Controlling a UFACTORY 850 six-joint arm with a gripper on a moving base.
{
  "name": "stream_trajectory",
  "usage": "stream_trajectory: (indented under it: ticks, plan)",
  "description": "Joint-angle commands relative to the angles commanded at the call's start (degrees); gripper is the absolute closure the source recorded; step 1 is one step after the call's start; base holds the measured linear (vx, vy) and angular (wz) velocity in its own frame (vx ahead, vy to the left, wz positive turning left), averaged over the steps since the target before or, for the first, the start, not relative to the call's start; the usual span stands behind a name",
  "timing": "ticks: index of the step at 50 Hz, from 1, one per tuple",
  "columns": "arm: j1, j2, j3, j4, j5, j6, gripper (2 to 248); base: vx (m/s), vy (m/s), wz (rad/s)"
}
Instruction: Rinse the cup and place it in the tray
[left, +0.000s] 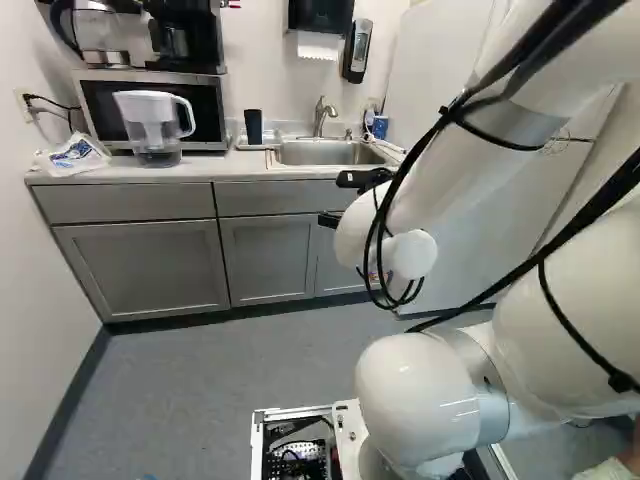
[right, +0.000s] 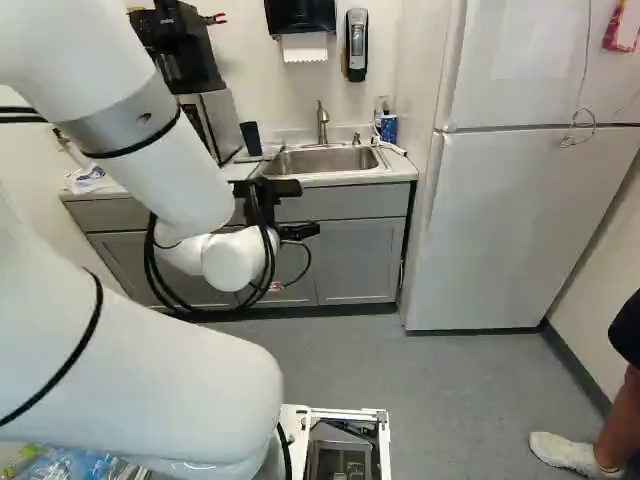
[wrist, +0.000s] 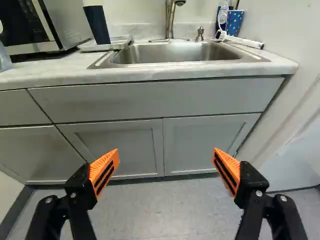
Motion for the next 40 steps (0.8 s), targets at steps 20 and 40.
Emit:
stream_trajectory:
  ticks: [20, 40]
  plan:
    - [-0.4, 0.5, 2.5, 0.3, 3.5, -0.5, 3, 0.000, 0.000, 0.000]
    - [-0.5, 0.7, 3.1, 0.3, 4.4, -0.7, 3, 0.000, 0.000, 0.000]
